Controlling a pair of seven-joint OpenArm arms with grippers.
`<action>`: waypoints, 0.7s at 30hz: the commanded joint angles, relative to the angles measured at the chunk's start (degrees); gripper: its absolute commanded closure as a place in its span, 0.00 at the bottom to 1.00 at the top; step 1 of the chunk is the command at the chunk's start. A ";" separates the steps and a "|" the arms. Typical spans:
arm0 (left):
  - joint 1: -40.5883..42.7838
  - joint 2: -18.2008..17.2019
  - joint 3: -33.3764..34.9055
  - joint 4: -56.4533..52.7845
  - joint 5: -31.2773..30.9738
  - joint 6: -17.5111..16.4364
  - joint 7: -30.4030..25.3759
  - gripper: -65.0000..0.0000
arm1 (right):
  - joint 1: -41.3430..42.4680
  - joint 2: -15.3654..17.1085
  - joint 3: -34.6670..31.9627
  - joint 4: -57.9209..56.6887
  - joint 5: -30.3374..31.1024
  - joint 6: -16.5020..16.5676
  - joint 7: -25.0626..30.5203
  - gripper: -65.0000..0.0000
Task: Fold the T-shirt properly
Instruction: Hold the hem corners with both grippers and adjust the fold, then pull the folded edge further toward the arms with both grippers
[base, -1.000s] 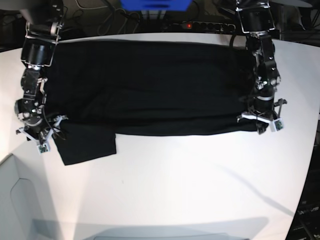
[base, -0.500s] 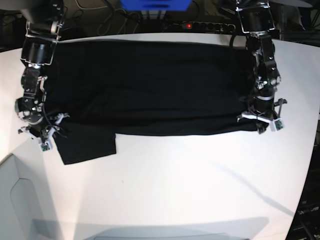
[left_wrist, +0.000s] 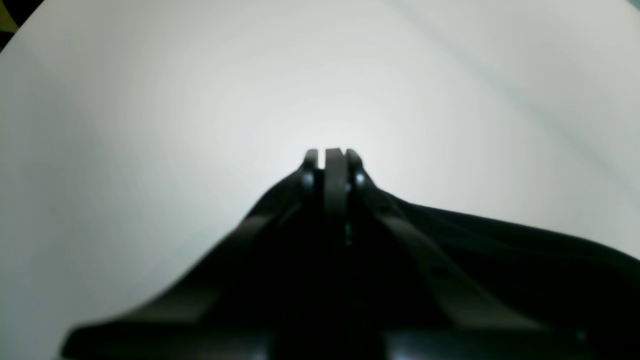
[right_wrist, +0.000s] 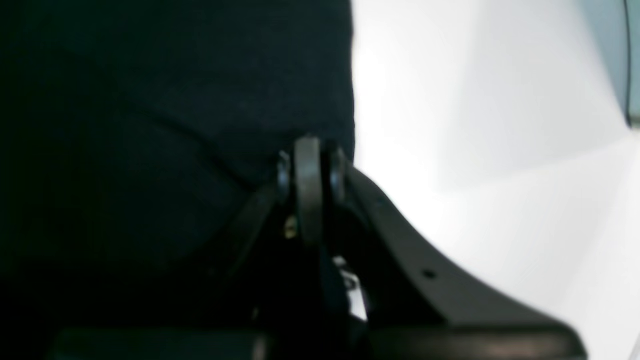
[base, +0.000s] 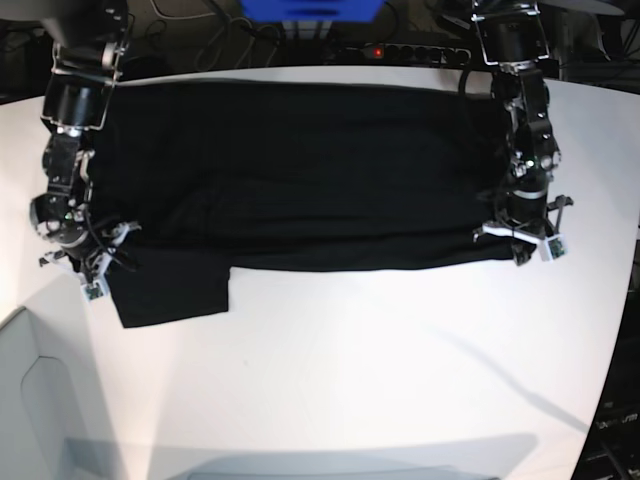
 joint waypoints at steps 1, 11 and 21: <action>-0.82 -0.67 -0.27 1.19 -0.06 -0.08 -1.66 1.00 | 1.45 0.17 1.67 3.25 0.55 0.64 1.40 1.00; -0.20 -0.67 -0.27 4.79 -0.06 -0.08 -1.57 1.00 | -0.30 -2.46 5.81 16.44 0.55 0.72 1.23 1.00; 2.79 -0.14 -3.44 11.56 -0.06 0.01 -1.57 1.00 | -10.33 -4.22 5.89 31.91 0.64 0.72 1.66 1.00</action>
